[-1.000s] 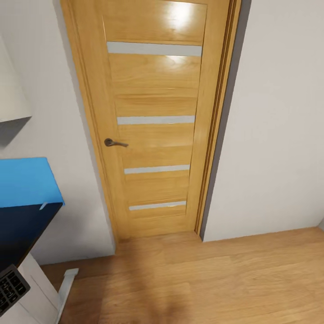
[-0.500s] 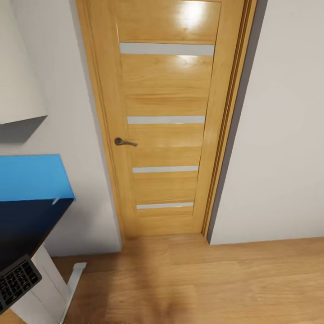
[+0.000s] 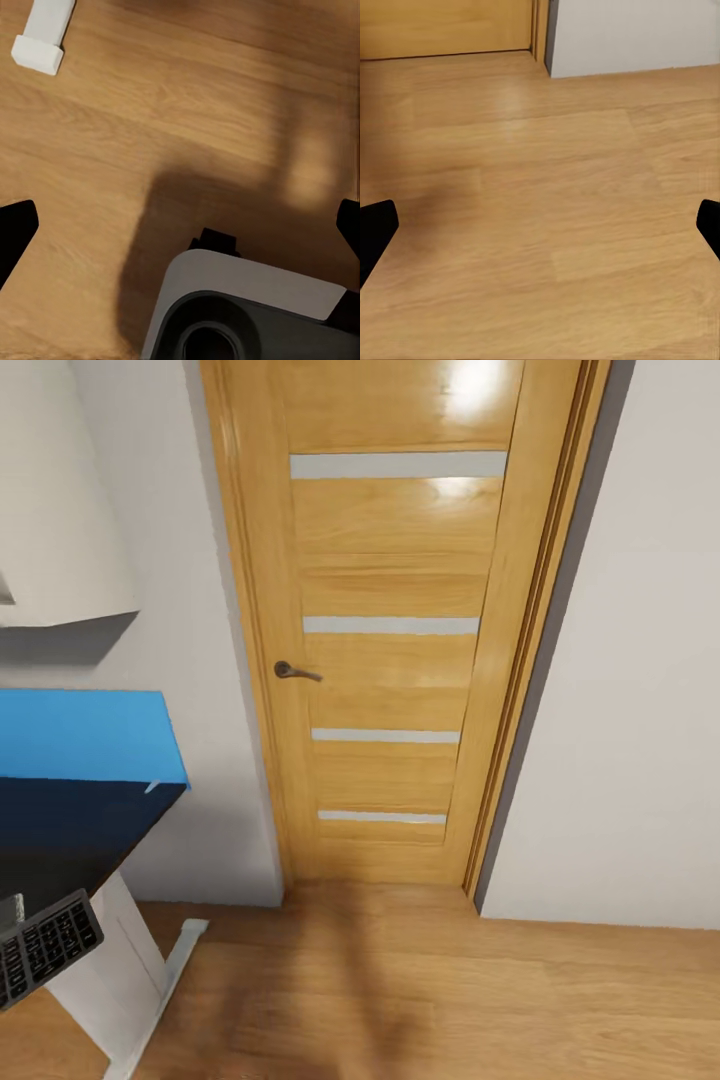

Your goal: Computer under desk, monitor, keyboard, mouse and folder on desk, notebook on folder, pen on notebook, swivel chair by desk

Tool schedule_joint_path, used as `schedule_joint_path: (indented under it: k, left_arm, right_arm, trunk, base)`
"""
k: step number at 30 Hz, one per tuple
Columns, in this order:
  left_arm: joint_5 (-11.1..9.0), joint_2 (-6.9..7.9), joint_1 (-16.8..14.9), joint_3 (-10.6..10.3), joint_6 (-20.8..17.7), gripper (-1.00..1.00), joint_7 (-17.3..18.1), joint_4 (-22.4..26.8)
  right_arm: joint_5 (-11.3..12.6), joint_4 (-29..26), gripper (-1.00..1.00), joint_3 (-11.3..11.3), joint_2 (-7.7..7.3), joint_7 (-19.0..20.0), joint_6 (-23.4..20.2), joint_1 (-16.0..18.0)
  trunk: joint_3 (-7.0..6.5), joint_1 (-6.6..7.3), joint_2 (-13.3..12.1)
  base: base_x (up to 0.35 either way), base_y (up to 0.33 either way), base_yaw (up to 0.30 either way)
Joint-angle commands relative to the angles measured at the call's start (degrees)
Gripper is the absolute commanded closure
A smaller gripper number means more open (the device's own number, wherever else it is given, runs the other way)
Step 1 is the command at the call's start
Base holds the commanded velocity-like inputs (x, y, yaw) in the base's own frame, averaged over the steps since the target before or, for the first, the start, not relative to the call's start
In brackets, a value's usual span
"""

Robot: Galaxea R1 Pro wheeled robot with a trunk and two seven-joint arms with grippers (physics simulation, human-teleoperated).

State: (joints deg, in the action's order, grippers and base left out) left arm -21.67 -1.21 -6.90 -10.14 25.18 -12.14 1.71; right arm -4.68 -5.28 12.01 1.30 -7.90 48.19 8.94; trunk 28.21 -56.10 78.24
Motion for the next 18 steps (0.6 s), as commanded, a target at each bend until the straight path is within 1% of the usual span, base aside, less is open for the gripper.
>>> schedule_joint_path:
  k: [1,3,7,18]
  left_arm:
    - [-0.27,-0.02,-0.05,-0.5,0.15,-1.0,-0.34,-0.04]
    - [-0.29,-0.02,-0.05,-0.5,0.17,-1.0,-0.35,-0.04]
    - [-0.3,-0.02,-0.05,-0.5,0.2,-1.0,-0.36,-0.04]
    - [-0.39,-0.02,-0.05,-0.48,0.22,-1.0,-0.37,-0.04]
  right_arm:
    - [-0.51,0.01,-1.0,0.21,0.02,-0.36,0.07,0.02]
    - [-0.51,0.01,-1.0,0.21,0.02,-0.36,0.07,0.02]
    - [-0.51,0.01,-1.0,0.21,0.02,-0.35,0.06,0.04]
    - [-0.58,0.01,-1.0,0.21,0.02,-0.29,0.12,0.03]
  trunk:
    - [0.09,0.0,0.03]
    - [0.14,0.0,0.03]
    - [0.27,0.0,0.03]
    - [0.7,0.0,0.03]
  base:
    - [0.0,-0.257,0.258]
    - [0.0,-0.183,0.258]
    - [0.0,-0.086,0.258]
    - [0.0,-0.016,0.257]
